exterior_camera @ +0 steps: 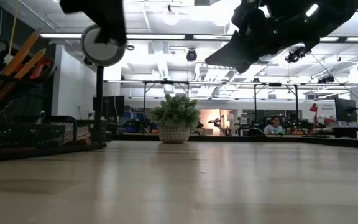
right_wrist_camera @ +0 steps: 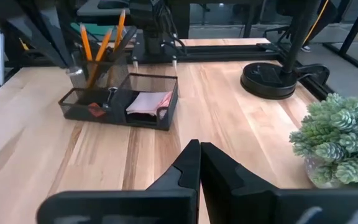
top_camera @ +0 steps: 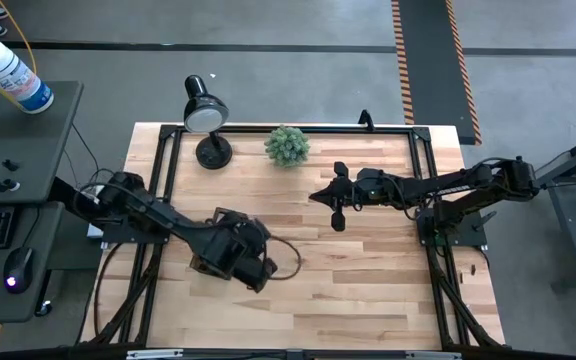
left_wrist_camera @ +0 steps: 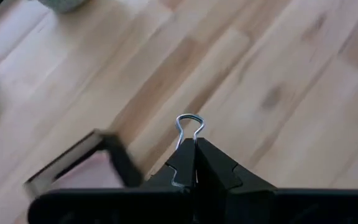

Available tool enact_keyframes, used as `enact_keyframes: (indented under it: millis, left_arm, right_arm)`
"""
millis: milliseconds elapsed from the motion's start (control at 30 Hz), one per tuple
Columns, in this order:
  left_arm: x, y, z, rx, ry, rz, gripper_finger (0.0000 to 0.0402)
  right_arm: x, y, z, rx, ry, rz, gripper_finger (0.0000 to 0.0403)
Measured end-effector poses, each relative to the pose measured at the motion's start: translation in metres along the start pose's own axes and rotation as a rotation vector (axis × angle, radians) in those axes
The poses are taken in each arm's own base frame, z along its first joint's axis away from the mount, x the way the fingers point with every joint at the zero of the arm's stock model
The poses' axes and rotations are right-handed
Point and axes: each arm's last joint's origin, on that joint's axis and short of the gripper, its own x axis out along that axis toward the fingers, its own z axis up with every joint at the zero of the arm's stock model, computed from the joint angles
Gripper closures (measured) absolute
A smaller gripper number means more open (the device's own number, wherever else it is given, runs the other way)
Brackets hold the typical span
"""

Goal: Pick and place office supplies into organizer
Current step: Put the black binder clip into the desk organizer

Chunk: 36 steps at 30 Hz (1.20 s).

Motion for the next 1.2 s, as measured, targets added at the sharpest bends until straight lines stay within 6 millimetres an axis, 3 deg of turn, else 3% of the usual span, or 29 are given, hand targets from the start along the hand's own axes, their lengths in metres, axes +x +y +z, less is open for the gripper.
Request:
enact_keyframes:
  millis: [300,600,733,900,1200]
  left_arm:
    - [-0.013,-0.02,-0.002,0.211,0.125,0.105,0.0401]
    - [-0.029,-0.025,-0.027,0.361,0.2,0.085,0.0401]
    - [-0.034,-0.032,-0.043,0.54,0.249,0.053,0.0401]
    - [-0.025,-0.044,-0.068,0.794,0.38,0.048,0.0401]
    - [0.006,-0.066,-0.101,1.202,0.463,0.085,0.0401]
  right_arm:
    - [0.0,0.009,0.0,0.073,0.007,0.181,0.0401]
    - [-0.001,0.027,0.0,0.046,0.005,0.243,0.0401]
    - [-0.002,0.031,0.0,0.042,0.002,0.255,0.0399]
    - [-0.002,0.035,0.001,0.037,-0.003,0.269,0.0401]
    - [-0.003,0.04,0.001,0.028,-0.004,0.283,0.0401]
